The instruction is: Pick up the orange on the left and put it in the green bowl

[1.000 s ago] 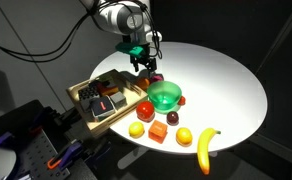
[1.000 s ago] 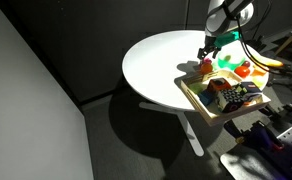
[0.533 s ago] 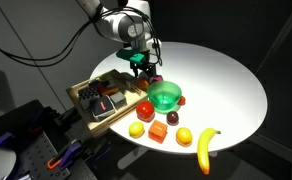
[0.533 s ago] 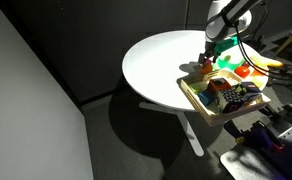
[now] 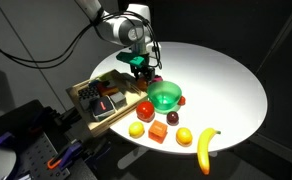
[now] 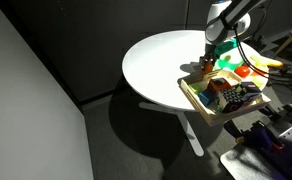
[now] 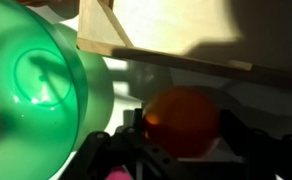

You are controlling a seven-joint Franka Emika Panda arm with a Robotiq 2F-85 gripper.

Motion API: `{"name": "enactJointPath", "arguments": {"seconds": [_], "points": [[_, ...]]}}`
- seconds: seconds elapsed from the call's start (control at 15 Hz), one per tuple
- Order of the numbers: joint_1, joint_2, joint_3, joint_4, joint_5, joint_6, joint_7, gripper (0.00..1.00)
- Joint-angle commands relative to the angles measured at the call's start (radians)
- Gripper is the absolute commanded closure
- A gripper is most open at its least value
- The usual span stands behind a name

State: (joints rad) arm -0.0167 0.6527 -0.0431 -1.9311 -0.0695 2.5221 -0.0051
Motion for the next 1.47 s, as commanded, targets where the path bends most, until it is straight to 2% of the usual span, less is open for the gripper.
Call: {"name": "enactJointPath", "arguments": {"seconds": [0.0,0.27,0.73,1.13,1.33,1.4], "points": [[-0.005,-0.041,-0.002,0.007,0.001,-0.053,-0.009,0.48],[-0.006,-0.099,-0.006,0.007,0.001,-0.142,-0.008,0.48],[0.005,-0.166,-0.055,0.028,-0.050,-0.291,0.042,0.48],[-0.035,-0.170,-0.088,0.046,-0.037,-0.337,0.035,0.48],[-0.063,-0.166,-0.096,0.041,-0.029,-0.312,0.023,0.48],[-0.073,-0.169,-0.095,0.034,-0.025,-0.301,0.017,0.08]]}}
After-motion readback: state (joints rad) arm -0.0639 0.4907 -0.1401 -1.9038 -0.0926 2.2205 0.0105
